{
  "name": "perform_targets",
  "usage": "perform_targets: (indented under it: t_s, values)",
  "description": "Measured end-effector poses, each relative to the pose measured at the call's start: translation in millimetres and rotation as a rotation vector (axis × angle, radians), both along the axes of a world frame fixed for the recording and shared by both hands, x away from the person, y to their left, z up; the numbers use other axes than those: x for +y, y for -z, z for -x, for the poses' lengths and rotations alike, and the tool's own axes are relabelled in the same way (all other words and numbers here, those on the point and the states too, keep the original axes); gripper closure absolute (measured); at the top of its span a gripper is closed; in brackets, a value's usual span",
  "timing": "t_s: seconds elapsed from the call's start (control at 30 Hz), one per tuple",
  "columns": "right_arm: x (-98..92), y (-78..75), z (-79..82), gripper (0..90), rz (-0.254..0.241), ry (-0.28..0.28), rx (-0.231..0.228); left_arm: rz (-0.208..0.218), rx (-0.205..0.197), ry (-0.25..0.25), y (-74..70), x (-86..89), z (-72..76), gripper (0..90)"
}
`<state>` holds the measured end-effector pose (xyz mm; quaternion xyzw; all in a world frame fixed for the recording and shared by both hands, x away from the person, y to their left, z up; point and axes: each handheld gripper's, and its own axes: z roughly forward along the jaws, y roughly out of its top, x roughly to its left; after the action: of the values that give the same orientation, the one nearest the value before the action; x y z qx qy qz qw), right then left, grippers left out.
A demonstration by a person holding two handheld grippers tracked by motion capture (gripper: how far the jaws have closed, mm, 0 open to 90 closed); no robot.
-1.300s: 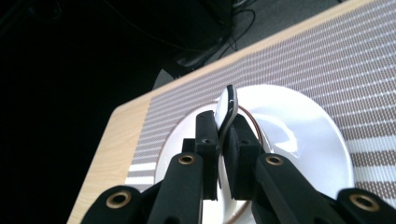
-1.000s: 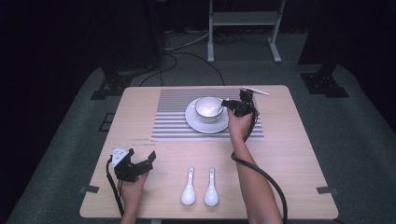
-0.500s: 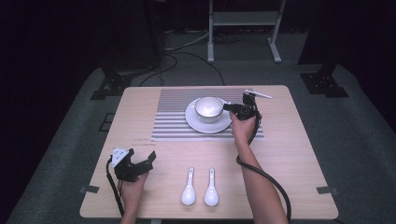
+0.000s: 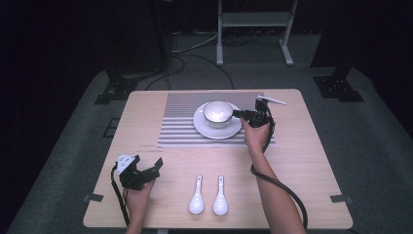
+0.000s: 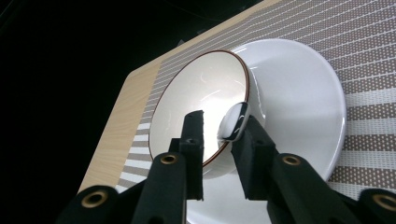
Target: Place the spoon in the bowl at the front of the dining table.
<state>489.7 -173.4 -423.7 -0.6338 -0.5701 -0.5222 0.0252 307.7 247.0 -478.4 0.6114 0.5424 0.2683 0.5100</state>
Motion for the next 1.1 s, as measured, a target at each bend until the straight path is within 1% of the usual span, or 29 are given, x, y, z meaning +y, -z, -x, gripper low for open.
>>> perform_targets:
  t_s: [0.1,0.13,0.23,0.3,0.33,0.47,0.5,0.8,0.83,0.93,1.03,1.1]
  values:
    - [-0.2,-0.6,0.3,72.0,-0.006,-0.008,-0.004,0.000,0.000,0.000,0.0,0.0,-0.2,0.2]
    - [-0.6,-1.1,1.0,70.9,-0.015,-0.017,-0.003,-0.001,0.000,0.000,0.0,-0.1,-0.3,0.2]
    - [-1.2,-1.0,2.0,67.9,-0.022,-0.022,-0.003,-0.001,-0.002,-0.001,0.0,-0.3,-0.1,0.2]
    - [-1.7,-0.9,2.6,67.6,-0.022,-0.019,-0.003,-0.003,-0.002,-0.001,0.0,-0.3,-0.1,0.2]
    - [-2.8,-0.6,3.8,67.3,-0.033,-0.021,-0.002,-0.002,-0.002,-0.002,0.0,-0.4,-0.1,0.2]
    - [-4.0,-0.9,5.0,66.3,-0.039,-0.023,0.000,-0.002,-0.002,-0.002,0.0,-0.3,-0.1,0.2]
    - [-4.7,-1.0,6.0,65.9,-0.049,-0.028,0.001,-0.003,-0.001,-0.002,0.0,-0.4,-0.2,0.2]
    - [-7.6,1.3,11.7,64.8,-0.062,-0.051,-0.002,-0.006,0.000,-0.001,-0.1,-1.0,-0.4,0.2]
    - [-9.4,1.7,13.4,64.8,-0.073,-0.055,0.002,-0.006,-0.001,-0.001,-0.1,-1.0,-0.3,0.1]
    - [-11.8,1.9,15.6,64.6,-0.076,-0.058,0.003,-0.009,0.000,0.001,-0.2,-1.1,-0.4,0.2]
    - [-12.8,2.7,17.9,63.7,-0.067,-0.055,-0.003,-0.010,0.001,0.003,-0.2,-1.2,-0.6,0.2]
    - [-14.3,4.5,21.3,63.2,-0.069,-0.064,0.000,-0.012,0.000,0.003,-0.3,-1.4,-0.6,0.2]
